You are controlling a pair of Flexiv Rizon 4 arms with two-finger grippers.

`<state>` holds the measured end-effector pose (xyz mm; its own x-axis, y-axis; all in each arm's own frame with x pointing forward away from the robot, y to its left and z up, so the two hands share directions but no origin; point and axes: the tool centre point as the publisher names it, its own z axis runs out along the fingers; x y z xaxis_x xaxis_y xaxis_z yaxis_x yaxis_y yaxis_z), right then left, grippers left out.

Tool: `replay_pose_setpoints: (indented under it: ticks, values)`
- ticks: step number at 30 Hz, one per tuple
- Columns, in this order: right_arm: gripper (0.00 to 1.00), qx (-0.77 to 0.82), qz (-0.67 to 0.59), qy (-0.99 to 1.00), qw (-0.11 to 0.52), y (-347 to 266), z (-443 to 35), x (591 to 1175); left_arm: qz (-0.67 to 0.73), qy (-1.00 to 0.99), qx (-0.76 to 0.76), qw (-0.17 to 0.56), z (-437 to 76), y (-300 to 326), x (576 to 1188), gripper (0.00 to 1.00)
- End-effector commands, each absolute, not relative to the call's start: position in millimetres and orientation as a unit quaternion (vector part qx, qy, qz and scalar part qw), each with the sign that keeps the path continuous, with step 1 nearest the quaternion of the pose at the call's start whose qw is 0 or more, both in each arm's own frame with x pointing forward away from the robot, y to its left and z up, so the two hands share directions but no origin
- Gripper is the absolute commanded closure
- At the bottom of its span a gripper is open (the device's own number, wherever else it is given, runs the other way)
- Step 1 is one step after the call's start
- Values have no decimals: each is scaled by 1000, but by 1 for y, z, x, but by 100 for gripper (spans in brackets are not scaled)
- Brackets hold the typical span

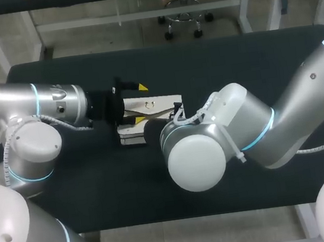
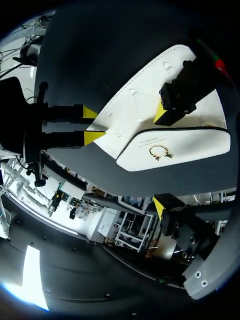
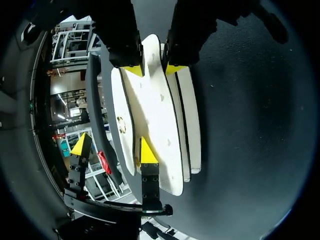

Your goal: Pick up the bag, open it, inspect its contents, close it, and place it on the opposite side

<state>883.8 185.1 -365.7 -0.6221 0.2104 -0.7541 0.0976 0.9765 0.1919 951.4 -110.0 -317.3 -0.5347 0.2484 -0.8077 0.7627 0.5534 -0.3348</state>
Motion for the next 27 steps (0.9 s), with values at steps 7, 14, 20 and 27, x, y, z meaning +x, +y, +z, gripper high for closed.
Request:
replay_pose_setpoints:
  ticks: [7,14,20,27]
  values:
    - [0,78,88,890,441,181,-359,878,-377,794,297,373,-297,-104,948,0]
    - [0,77,91,887,447,177,-349,876,-396,792,283,368,-283,-101,950,0]
    - [0,78,82,897,426,172,-338,875,-395,811,263,341,-275,-99,952,0]
    - [0,84,84,920,375,165,-323,876,-396,844,228,279,-274,-94,952,0]
